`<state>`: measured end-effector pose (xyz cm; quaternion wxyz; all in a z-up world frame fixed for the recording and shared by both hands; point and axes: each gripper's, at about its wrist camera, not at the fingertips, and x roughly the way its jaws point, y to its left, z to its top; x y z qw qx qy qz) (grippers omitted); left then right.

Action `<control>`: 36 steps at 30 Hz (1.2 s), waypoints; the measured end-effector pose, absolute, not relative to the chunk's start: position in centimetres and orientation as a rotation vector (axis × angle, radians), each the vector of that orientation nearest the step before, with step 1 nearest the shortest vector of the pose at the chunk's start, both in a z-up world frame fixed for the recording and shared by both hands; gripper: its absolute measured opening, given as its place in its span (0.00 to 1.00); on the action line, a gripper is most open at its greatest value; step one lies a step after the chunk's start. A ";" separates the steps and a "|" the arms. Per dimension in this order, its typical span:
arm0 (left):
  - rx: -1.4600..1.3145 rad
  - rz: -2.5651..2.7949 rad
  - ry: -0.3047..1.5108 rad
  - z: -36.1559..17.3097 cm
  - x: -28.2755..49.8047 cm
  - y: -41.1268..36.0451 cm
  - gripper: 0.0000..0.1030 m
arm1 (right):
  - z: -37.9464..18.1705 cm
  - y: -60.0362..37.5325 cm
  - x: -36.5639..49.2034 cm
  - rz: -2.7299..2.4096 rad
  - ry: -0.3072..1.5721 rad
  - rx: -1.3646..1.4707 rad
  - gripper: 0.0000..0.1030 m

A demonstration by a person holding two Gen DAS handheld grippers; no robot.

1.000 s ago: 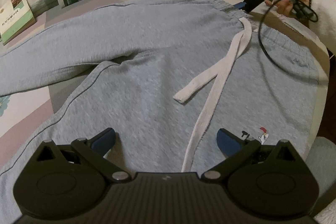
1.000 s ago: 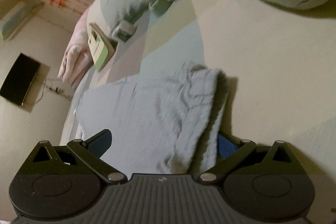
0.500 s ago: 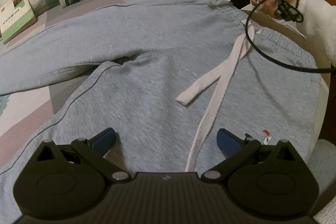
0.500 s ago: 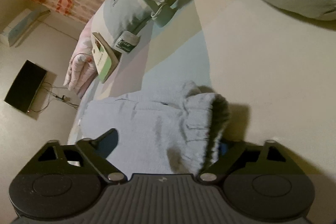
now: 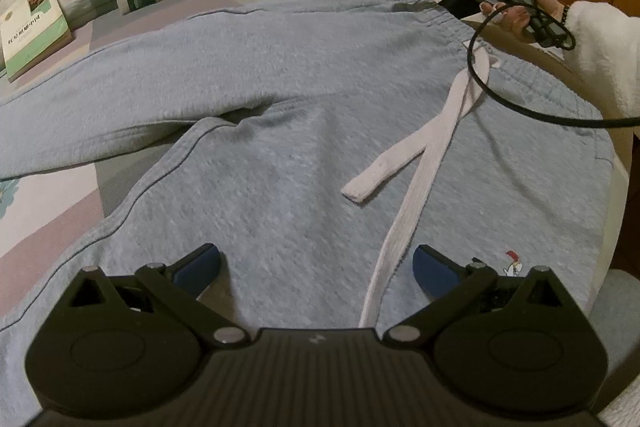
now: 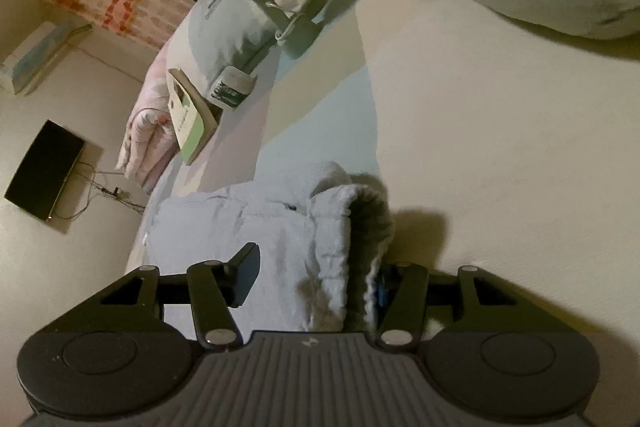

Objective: Fold clothes
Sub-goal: 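Close the right gripper on the grey elastic waistband edge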

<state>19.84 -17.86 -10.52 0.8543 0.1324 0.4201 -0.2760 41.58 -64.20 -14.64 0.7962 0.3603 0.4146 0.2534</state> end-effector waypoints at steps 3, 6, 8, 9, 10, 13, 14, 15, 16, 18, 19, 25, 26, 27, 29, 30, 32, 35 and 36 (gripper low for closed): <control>0.278 -0.580 0.884 -10.5 19.9 -17.9 0.99 | -14.8 -64.3 41.8 0.545 0.894 0.765 0.47; 0.278 -0.579 0.884 -10.5 19.9 -17.9 0.99 | -14.8 -64.2 42.1 0.541 0.914 0.750 0.45; 0.280 -0.576 0.882 -10.5 19.9 -18.0 0.99 | -14.8 -64.0 42.4 0.540 0.926 0.738 0.40; 0.281 -0.576 0.882 -10.5 19.9 -18.0 0.99 | -15.0 -64.2 42.3 0.532 0.920 0.740 0.28; 0.282 -0.577 0.883 -10.5 19.9 -18.1 0.99 | -15.3 -64.3 42.2 0.524 0.915 0.742 0.19; 0.281 -0.578 0.887 -10.4 20.0 -18.1 0.99 | -15.5 -64.1 41.7 0.499 0.886 0.705 0.12; 0.285 -0.577 0.888 -10.4 20.0 -18.1 0.99 | -15.3 -63.7 41.4 0.488 0.872 0.672 0.13; 0.288 -0.576 0.889 -10.3 20.1 -18.2 0.99 | -14.9 -63.2 41.2 0.472 0.867 0.641 0.13; 0.290 -0.574 0.891 -10.3 20.1 -18.3 0.99 | -14.5 -62.8 41.0 0.455 0.862 0.610 0.13; 0.294 -0.570 0.896 -10.2 20.1 -18.4 0.99 | -13.7 -61.8 40.6 0.426 0.850 0.534 0.15; 0.297 -0.568 0.898 -10.1 20.1 -18.4 0.99 | -13.2 -61.2 40.3 0.414 0.841 0.479 0.15; 0.365 -0.551 0.864 -9.0 20.5 -18.6 0.99 | -10.2 -58.4 38.3 0.364 0.780 0.282 0.15; 0.377 -0.553 0.854 -8.7 20.6 -18.6 0.99 | -9.5 -58.0 37.9 0.368 0.767 0.259 0.15; 0.389 -0.556 0.844 -8.4 20.7 -18.5 0.99 | -8.9 -57.7 37.5 0.374 0.758 0.241 0.15; 0.416 -0.552 0.820 -7.9 21.2 -18.5 0.99 | -7.5 -56.9 36.7 0.379 0.740 0.197 0.15; 0.432 -0.550 0.808 -7.7 21.5 -18.6 0.99 | -7.0 -56.4 36.3 0.381 0.733 0.173 0.15; 0.465 -0.548 0.774 -7.2 22.3 -18.7 0.99 | -6.1 -55.4 35.5 0.379 0.721 0.116 0.15; 0.511 -0.543 0.728 -6.5 23.9 -19.0 0.99 | -5.2 -54.0 34.6 0.392 0.713 0.056 0.15; 0.525 -0.545 0.714 -6.2 24.6 -19.1 0.99 | -5.0 -53.6 34.3 0.396 0.711 0.038 0.15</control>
